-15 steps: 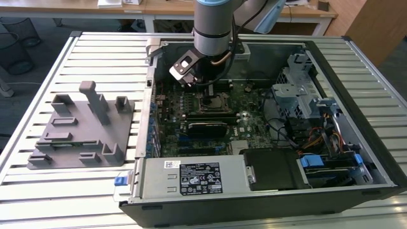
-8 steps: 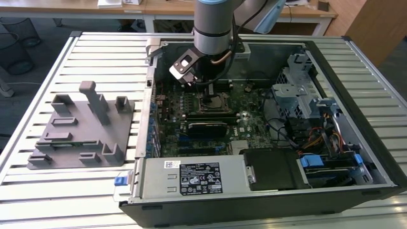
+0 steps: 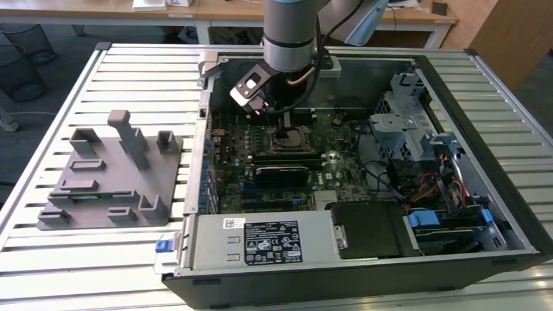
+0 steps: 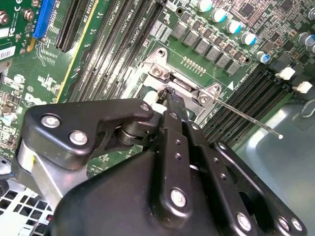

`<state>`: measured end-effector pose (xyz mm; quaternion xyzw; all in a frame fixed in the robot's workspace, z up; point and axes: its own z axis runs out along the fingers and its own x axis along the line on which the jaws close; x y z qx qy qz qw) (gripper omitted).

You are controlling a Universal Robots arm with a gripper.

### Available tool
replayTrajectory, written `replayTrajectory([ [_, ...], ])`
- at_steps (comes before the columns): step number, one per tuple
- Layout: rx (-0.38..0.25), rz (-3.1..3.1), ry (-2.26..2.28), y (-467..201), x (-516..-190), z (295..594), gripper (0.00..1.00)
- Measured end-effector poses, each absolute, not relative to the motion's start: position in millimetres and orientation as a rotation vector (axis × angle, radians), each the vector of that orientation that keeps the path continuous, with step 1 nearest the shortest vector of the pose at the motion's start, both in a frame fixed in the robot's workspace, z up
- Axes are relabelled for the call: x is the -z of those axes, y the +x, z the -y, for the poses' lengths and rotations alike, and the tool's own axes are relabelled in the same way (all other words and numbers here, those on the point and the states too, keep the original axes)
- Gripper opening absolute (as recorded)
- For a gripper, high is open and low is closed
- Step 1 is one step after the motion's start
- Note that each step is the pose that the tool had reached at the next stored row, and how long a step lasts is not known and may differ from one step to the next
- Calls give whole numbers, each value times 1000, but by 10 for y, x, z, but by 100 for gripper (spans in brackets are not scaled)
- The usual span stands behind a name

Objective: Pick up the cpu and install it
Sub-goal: 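Close the cpu cover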

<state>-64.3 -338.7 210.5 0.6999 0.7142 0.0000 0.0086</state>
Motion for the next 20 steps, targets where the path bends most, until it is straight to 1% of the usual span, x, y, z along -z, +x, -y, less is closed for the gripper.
replayTrajectory([
  [20, 0, -2231, 2187, -513, -2106, 3387, 11],
])
